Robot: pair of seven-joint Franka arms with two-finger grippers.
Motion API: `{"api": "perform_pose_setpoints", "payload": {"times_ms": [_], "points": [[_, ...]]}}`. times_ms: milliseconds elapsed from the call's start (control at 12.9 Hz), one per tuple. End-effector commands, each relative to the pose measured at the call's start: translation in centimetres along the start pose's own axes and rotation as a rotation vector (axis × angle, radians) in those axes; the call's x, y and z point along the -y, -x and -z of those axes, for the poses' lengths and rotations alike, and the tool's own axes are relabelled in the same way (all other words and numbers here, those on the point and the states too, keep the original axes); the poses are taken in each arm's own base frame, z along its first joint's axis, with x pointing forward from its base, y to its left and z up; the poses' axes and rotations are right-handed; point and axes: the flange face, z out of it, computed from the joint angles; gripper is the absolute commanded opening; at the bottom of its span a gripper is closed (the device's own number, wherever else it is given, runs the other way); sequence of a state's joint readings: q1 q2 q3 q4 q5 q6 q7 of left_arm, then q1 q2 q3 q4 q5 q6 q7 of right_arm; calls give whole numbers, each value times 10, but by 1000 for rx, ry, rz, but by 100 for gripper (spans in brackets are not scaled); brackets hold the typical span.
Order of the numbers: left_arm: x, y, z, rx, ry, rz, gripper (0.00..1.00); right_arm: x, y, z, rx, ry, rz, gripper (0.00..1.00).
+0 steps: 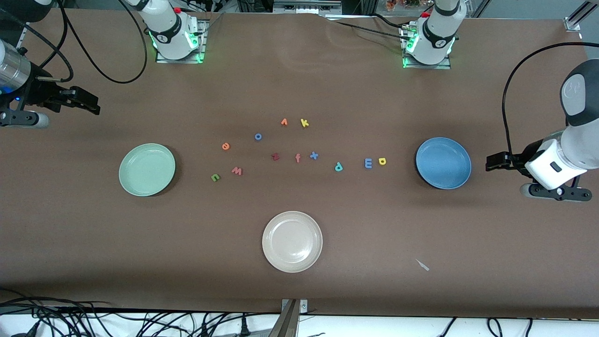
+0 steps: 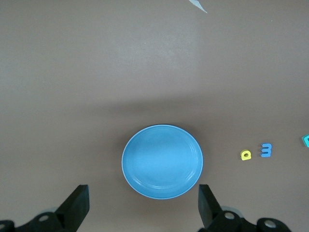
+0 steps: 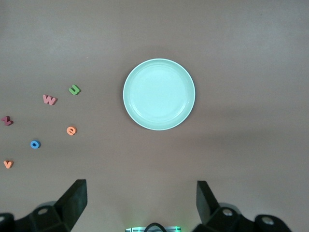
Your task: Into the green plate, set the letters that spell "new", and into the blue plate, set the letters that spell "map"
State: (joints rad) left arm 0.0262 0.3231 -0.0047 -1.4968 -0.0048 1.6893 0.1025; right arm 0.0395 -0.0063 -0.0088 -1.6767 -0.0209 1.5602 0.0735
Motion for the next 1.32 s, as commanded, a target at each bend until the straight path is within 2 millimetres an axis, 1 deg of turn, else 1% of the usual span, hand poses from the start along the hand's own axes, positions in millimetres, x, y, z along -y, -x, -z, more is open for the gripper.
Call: {"api": "perform_pose_setpoints", "payload": {"times_ms": [0,1241], "points": [[2,2,1,4,-28,-13,99,-2,-2,5,2,-6,-3,100],[1,3,1,6,-28,-13,100,-1,-1,5,1,-6,-3,100]]}}
